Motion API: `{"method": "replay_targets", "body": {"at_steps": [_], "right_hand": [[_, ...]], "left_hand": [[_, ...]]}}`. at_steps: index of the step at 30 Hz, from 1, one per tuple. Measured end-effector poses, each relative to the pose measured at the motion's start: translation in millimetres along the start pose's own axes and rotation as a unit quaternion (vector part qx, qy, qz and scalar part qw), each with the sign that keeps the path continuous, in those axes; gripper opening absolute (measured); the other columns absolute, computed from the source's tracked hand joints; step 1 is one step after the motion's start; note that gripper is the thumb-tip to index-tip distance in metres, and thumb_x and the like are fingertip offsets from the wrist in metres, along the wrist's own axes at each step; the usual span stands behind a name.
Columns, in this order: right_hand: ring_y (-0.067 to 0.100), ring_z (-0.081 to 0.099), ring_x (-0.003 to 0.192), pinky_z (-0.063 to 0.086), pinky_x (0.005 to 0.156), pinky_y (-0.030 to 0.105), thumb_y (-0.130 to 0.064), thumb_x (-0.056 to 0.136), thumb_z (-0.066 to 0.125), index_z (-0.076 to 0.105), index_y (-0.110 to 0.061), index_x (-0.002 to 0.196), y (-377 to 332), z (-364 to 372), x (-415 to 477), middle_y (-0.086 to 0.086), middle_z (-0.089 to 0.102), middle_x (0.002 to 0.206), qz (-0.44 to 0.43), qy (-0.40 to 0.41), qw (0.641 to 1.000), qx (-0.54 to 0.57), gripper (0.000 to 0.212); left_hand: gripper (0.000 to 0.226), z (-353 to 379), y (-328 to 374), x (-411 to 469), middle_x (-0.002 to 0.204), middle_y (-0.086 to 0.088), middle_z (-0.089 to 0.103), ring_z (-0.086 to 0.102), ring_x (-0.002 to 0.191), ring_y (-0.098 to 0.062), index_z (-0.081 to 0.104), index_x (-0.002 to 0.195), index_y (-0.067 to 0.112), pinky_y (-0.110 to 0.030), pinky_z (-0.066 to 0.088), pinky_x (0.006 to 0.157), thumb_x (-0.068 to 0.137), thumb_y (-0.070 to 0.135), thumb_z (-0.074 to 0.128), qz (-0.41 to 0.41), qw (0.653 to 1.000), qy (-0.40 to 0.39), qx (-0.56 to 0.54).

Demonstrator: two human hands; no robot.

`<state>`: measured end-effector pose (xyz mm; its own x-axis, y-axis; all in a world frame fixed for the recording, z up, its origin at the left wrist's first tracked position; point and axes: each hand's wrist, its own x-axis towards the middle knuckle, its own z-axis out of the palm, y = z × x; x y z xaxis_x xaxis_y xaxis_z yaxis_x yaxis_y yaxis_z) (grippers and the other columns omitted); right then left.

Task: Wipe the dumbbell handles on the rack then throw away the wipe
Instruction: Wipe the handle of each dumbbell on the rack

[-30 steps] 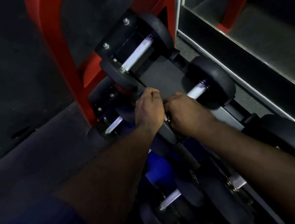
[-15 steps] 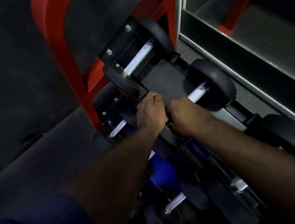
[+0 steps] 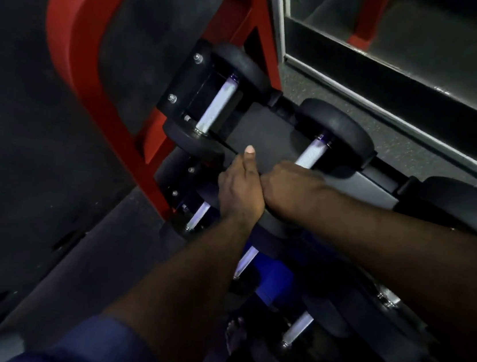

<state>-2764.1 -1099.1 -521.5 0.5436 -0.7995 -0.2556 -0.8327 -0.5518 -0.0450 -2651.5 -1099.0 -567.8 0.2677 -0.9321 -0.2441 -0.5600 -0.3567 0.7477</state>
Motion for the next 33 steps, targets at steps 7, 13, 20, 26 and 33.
{"method": "replay_targets", "body": {"at_steps": [7,13,20,26,33], "right_hand": [[0.033,0.063,0.079,0.042,0.062,0.036,-0.009,0.096,0.05,0.066,-0.002,0.105,-2,5,-13,0.018,0.068,0.1,-0.007,-0.008,1.0,0.015,0.019],[0.034,0.066,0.109,0.055,0.089,0.036,-0.001,0.082,0.071,0.07,0.0,0.109,-2,-24,12,0.014,0.07,0.116,0.002,-0.229,0.973,0.038,0.027],[0.033,0.066,0.113,0.053,0.098,0.04,-0.011,0.088,0.068,0.066,-0.004,0.121,-3,-10,30,0.015,0.068,0.122,0.067,-0.281,0.955,0.071,0.034],[0.028,0.067,0.103,0.047,0.081,0.026,-0.003,0.088,0.058,0.062,-0.012,0.106,-3,14,-5,0.015,0.07,0.115,0.108,-0.089,0.961,0.238,0.021],[0.017,0.073,0.092,0.05,0.08,0.022,-0.003,0.077,0.07,0.077,-0.015,0.081,-21,42,-66,0.001,0.078,0.092,0.357,0.213,0.812,0.409,0.015]], "left_hand": [[0.067,4,-3,4,0.127,-0.003,0.068,0.05,0.123,-0.027,0.068,0.119,0.018,-0.045,0.038,0.108,0.104,0.062,0.019,0.04,0.998,-0.001,0.053],[0.07,-1,0,6,0.126,-0.004,0.068,0.051,0.124,-0.031,0.069,0.116,0.019,-0.049,0.039,0.107,0.104,0.063,0.016,0.037,0.997,-0.016,0.067],[0.058,-4,-2,10,0.127,-0.008,0.066,0.051,0.124,-0.033,0.07,0.118,0.018,-0.045,0.037,0.108,0.11,0.054,0.025,0.059,0.995,-0.048,0.067],[0.056,-5,1,5,0.132,-0.007,0.063,0.048,0.128,-0.031,0.066,0.122,0.018,-0.046,0.035,0.108,0.11,0.055,0.027,0.08,0.99,-0.075,0.086],[0.055,-5,0,7,0.124,-0.01,0.068,0.052,0.12,-0.034,0.069,0.117,0.017,-0.042,0.037,0.103,0.11,0.055,0.029,0.101,0.989,-0.073,0.076]]}}
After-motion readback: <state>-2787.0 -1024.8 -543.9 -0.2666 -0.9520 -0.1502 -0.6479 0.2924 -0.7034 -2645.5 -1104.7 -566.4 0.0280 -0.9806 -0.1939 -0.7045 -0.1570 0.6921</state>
